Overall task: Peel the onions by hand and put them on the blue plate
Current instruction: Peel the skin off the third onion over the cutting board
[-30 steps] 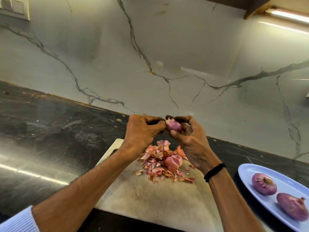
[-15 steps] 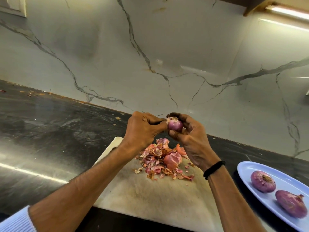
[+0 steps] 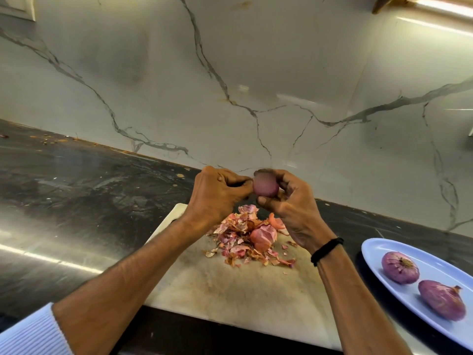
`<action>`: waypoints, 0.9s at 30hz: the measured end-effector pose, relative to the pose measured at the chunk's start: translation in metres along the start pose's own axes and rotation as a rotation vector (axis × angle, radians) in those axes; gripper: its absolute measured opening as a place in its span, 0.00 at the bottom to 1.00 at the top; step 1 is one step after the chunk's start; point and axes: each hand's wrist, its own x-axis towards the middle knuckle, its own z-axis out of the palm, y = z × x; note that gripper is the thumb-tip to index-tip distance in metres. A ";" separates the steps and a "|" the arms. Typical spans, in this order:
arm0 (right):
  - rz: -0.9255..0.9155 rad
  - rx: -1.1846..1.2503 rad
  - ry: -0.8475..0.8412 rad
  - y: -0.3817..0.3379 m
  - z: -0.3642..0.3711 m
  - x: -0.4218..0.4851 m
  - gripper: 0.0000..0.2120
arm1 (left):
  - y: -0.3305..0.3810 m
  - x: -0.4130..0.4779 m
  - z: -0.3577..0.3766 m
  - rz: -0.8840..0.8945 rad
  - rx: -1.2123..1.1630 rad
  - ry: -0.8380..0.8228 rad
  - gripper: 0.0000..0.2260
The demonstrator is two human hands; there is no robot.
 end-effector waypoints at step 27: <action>0.001 0.123 -0.006 0.000 -0.001 0.003 0.25 | -0.001 0.005 -0.001 -0.191 -0.021 0.038 0.04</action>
